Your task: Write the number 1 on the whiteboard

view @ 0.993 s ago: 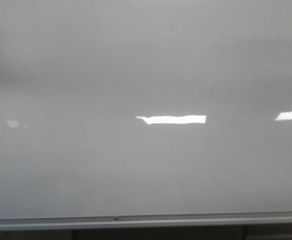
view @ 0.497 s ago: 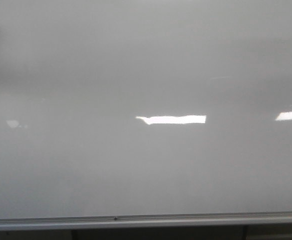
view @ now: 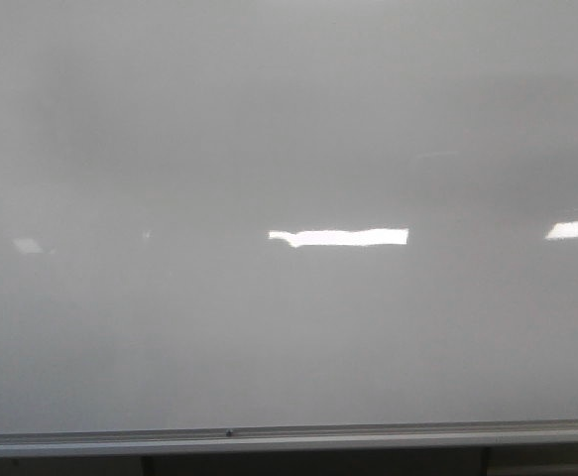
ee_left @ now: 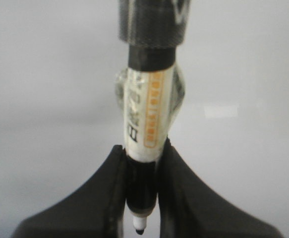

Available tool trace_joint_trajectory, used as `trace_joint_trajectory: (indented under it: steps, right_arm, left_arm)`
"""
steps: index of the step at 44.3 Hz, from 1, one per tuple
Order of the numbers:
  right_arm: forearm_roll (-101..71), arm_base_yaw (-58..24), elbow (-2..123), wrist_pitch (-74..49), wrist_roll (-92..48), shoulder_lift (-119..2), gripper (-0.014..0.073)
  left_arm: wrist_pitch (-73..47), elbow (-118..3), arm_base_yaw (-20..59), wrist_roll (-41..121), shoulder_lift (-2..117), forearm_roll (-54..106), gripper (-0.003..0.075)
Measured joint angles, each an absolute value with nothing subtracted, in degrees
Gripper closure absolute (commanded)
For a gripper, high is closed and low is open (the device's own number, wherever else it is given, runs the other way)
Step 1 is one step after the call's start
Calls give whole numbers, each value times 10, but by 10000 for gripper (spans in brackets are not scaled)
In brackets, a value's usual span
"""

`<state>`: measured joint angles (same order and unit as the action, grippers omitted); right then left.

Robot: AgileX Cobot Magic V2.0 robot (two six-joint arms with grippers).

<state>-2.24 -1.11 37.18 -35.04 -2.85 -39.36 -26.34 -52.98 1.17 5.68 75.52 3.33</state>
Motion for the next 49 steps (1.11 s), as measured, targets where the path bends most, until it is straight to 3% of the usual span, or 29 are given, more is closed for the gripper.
trace_joint_trajectory:
  steps: [10,21,37,49]
  right_arm:
    - [-22,-11,372,-350,-29,-394,-20]
    - [-21,-11,372,-350,-29,-394,-20]
    - [-41,-21,431,-424,-54,-421,-19]
    - [-146,-128,519,-511,-276,-513,-19]
  left_arm:
    - [-423,-552,111,106,648,30,739]
    - [-581,-619,224,170,624,30,739]
    - [-609,-626,394,238,652,30,739]
    - [-605,-629,454,283,702,29,739]
